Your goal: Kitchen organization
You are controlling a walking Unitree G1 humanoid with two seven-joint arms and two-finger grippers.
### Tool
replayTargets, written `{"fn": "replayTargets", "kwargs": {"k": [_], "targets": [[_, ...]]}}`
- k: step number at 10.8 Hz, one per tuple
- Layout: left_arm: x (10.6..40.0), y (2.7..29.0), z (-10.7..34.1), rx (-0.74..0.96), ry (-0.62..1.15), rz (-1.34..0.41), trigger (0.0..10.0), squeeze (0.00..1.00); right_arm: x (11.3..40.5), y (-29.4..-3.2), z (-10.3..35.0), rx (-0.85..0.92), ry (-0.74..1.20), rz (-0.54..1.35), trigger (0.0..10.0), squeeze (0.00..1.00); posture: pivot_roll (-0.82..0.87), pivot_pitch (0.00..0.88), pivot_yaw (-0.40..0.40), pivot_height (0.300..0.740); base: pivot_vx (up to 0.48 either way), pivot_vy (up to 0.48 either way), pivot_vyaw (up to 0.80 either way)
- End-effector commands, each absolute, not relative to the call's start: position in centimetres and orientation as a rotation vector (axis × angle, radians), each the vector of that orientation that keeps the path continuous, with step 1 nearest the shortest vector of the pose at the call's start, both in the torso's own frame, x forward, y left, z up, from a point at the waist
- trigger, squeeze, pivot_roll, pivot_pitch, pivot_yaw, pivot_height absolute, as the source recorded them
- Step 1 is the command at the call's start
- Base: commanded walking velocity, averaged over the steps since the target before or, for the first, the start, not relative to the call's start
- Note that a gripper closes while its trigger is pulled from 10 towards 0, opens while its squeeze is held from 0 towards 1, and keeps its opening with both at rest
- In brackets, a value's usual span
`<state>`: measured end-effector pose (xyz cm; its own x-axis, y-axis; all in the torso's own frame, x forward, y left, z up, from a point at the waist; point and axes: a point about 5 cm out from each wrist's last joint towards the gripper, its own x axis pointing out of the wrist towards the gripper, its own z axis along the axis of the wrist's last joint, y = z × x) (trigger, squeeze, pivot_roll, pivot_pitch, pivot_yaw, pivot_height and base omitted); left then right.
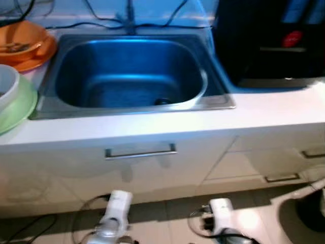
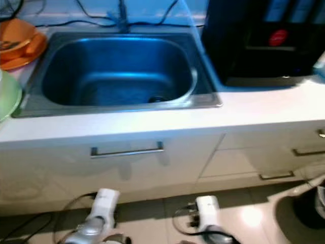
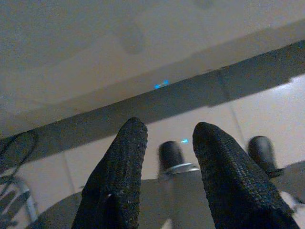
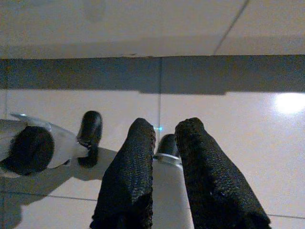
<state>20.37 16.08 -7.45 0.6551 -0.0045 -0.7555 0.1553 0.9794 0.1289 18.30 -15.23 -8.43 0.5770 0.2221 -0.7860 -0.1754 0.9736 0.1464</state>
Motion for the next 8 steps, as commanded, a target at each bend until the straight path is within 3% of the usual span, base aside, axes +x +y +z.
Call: {"fn": "replayTargets", "kwargs": {"k": [1, 3, 8], "targets": [[19.8, 15.14, -7.82, 0.173, 0.872, -0.107, 10.0, 0.0, 17.7, -16.48, -8.68, 0.047, 0.954, 0.197, 10.0, 0.0, 0.09, 0.118, -0.032, 0.74, 0.0, 0.0, 0.0], [19.61, 15.25, -7.91, 0.167, 0.877, -0.09, 10.0, 0.0, 17.86, -16.46, -8.59, 0.036, 0.95, 0.215, 10.0, 0.0, 0.1, 0.132, -0.039, 0.74, 0.0, 0.0, 0.0], [19.65, 15.31, -7.9, 0.17, 0.878, -0.096, 10.0, 0.0, 17.83, -16.38, -8.63, 0.038, 0.951, 0.206, 10.0, 0.0, 0.09, 0.131, -0.031, 0.74, 0.0, 0.0, 0.55]]}}
